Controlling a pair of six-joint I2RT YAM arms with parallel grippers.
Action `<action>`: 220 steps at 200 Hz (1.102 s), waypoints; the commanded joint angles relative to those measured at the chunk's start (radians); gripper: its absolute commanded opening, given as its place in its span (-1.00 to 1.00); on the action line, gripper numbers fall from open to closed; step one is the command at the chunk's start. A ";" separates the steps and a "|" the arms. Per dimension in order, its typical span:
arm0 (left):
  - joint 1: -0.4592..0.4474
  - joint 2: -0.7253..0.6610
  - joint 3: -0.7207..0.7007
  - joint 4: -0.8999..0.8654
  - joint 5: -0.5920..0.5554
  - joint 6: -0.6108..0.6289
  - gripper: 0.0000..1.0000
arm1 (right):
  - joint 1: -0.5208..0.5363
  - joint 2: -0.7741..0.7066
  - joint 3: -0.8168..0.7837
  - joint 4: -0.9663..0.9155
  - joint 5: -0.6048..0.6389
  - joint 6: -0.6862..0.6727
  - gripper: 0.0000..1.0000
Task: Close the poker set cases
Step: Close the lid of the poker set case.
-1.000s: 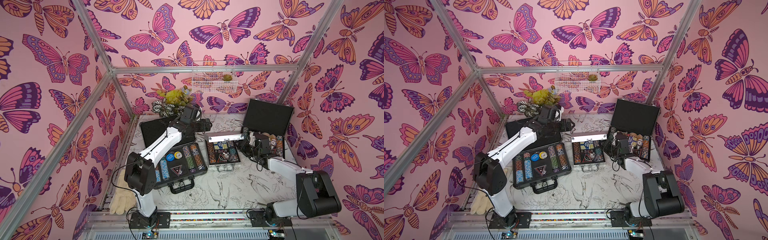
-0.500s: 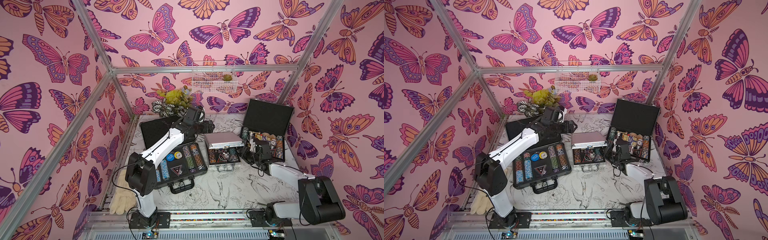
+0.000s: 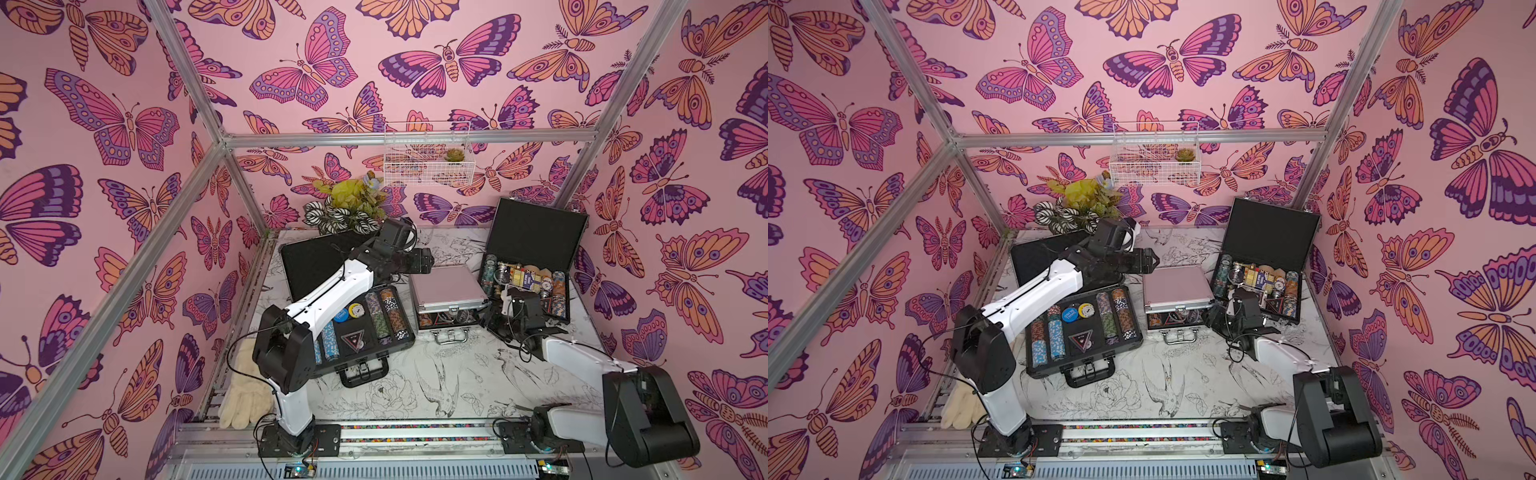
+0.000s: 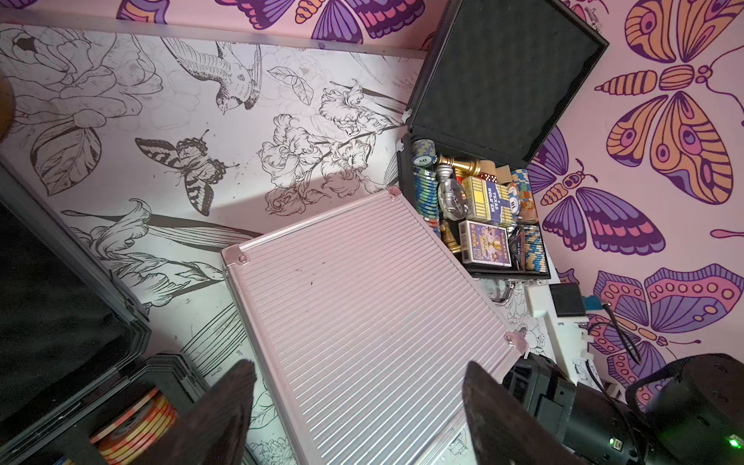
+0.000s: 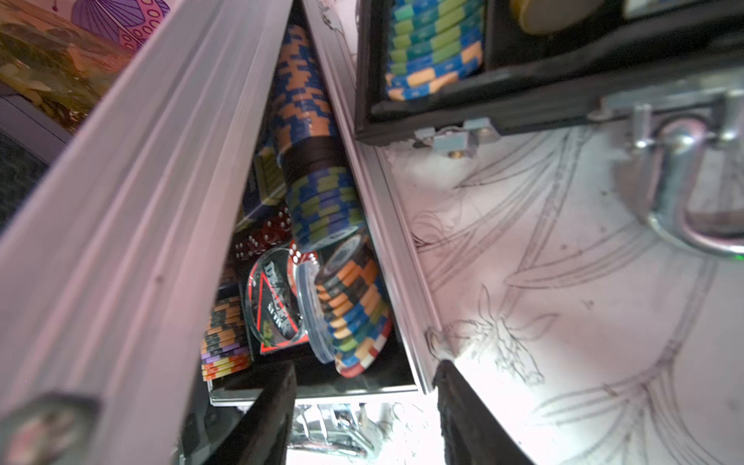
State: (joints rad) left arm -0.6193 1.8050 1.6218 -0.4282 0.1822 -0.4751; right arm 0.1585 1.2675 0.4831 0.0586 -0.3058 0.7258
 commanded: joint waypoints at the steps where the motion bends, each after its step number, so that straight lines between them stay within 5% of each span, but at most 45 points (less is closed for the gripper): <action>1: -0.015 -0.007 -0.024 -0.016 -0.013 0.016 0.64 | -0.004 -0.028 -0.003 -0.053 0.040 -0.041 0.15; 151: -0.110 0.130 -0.058 -0.017 -0.023 0.022 0.62 | -0.004 -0.039 -0.026 -0.115 0.053 -0.091 0.16; 220: -0.121 0.197 -0.087 0.002 0.000 0.008 0.38 | 0.024 -0.100 0.020 -0.157 -0.057 -0.117 0.09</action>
State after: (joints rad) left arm -0.7380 1.9793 1.5711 -0.4347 0.1764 -0.4683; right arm 0.1608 1.1957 0.4583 -0.0711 -0.3161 0.6273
